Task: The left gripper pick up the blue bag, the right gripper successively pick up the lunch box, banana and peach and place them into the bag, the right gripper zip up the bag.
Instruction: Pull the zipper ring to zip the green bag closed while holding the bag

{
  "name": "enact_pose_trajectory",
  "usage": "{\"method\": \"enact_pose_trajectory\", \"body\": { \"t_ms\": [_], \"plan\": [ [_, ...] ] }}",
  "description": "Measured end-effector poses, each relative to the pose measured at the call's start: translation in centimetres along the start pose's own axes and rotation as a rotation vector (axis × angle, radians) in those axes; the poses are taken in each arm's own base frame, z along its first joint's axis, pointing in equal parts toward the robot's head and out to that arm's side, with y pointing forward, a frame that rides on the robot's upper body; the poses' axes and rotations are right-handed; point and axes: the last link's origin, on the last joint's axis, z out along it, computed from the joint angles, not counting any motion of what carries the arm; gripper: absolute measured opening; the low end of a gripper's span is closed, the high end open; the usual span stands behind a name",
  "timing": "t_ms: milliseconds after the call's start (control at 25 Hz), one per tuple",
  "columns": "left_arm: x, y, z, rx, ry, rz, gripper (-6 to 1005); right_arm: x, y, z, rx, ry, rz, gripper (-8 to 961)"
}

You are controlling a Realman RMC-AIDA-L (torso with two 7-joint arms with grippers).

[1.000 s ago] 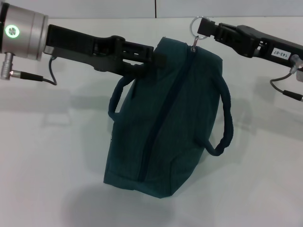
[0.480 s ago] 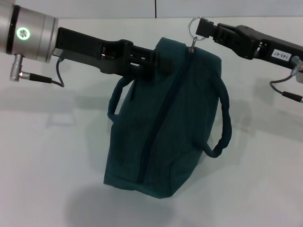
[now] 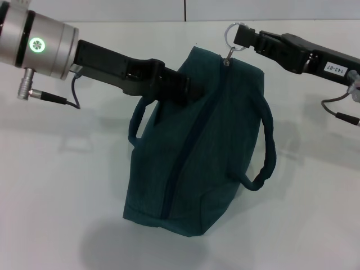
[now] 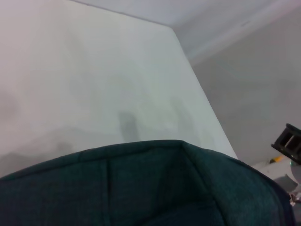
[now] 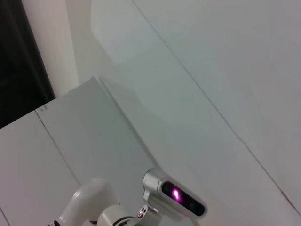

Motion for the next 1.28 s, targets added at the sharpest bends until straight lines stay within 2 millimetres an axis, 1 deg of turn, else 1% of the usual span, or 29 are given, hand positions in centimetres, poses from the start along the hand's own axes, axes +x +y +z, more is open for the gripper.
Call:
{"method": "enact_pose_trajectory", "body": {
  "t_ms": [80,600,880,1120,1280],
  "plan": [
    [0.0,0.1,0.1,-0.001,-0.003,0.004,537,0.0,0.0,0.0,0.001,-0.003,0.001,4],
    [0.1,0.2,0.1,-0.011,0.003,0.019,257,0.7,-0.2,-0.6,0.021,-0.023,0.031,5],
    [0.0,-0.1,-0.4,-0.028,0.019,0.001,199,1.1,-0.4,-1.2,0.044,-0.044,0.044,5],
    [0.1,-0.8,-1.5,-0.057,0.045,-0.020,151,1.2,-0.4,-1.4,0.051,-0.051,0.039,5],
    [0.1,-0.8,-1.8,-0.066,0.057,-0.012,114,1.3,-0.5,-1.6,0.063,-0.063,0.043,5]
  ]
}}
